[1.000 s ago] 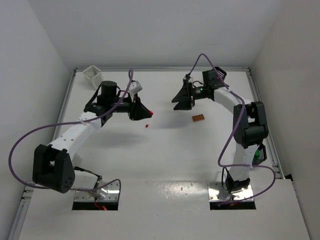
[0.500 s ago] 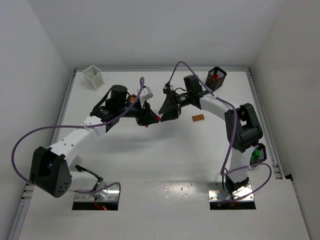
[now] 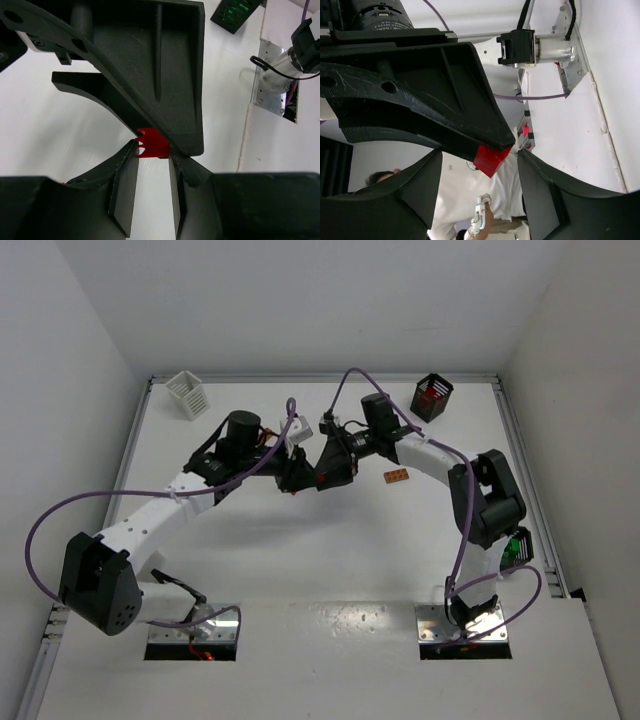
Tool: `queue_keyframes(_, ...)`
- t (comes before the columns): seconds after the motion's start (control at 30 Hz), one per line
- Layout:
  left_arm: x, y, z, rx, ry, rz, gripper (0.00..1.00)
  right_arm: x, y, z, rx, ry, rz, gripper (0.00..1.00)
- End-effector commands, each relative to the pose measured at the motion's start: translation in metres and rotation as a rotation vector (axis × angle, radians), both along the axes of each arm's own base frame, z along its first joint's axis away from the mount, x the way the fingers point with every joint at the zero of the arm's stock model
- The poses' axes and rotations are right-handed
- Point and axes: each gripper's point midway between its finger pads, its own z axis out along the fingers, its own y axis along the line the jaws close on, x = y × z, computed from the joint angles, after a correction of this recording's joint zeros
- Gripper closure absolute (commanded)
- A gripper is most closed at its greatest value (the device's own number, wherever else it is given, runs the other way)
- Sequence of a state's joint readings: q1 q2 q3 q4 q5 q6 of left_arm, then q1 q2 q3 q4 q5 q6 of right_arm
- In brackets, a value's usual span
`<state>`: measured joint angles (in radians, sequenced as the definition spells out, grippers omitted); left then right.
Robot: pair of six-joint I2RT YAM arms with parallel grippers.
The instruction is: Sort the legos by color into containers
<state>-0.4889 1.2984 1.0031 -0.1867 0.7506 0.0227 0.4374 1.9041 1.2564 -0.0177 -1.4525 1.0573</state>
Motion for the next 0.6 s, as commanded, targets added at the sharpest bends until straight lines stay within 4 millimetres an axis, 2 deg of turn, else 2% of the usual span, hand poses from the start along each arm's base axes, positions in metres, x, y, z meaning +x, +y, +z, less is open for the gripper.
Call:
queue_keyframes(0.0,0.000,-0.009,0.022,-0.026,-0.070,-0.032,0.65,-0.004,0.003,0.027,0.062,-0.086,0.038,0.38)
queue_keyframes(0.1,0.000,-0.008,0.022,-0.024,-0.079,-0.035,0.65,-0.006,0.006,0.024,0.055,-0.069,0.047,0.49)
queue_keyframes(0.13,0.000,-0.008,0.022,-0.024,-0.079,-0.035,0.65,-0.006,0.006,0.024,0.055,-0.069,0.047,0.61)
queue_keyframes(0.2,0.002,-0.008,0.022,-0.020,-0.080,-0.027,0.65,-0.007,0.005,0.021,0.051,-0.059,0.047,0.76)
queue_keyframes(0.23,0.002,-0.008,0.022,-0.020,-0.080,-0.027,0.65,-0.008,0.005,0.019,0.047,-0.051,0.046,0.88)
queue_keyframes(0.37,0.002,-0.008,0.022,-0.020,-0.080,-0.027,0.65,-0.012,0.003,0.016,0.041,-0.038,0.046,0.97)
queue_keyframes(0.57,-0.004,-0.011,0.025,-0.028,-0.077,-0.052,0.65,-0.011,0.004,0.016,0.032,-0.032,0.038,1.00)
